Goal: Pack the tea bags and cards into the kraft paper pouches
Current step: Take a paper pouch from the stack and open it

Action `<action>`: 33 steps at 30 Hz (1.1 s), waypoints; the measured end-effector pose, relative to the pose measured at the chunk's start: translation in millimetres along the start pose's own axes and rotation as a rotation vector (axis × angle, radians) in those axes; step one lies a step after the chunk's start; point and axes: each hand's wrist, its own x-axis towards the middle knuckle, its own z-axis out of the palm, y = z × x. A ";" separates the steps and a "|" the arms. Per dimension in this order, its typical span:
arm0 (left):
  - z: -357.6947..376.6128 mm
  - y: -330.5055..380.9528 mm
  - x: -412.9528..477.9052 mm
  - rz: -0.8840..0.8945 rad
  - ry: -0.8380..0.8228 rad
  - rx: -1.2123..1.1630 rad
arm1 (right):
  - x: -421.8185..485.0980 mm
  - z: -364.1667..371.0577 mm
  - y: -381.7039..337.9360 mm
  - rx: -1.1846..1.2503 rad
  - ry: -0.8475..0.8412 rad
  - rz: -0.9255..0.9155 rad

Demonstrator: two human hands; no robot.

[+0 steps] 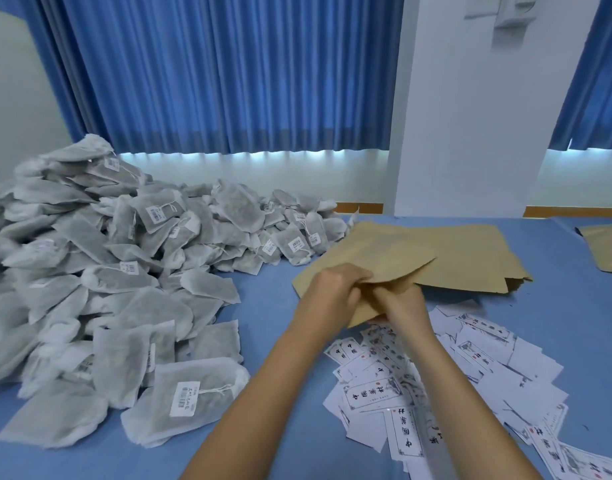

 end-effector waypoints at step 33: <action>-20.7 24.0 12.5 -0.265 0.588 0.413 | 2.8 5.3 -23.7 -0.066 0.057 0.050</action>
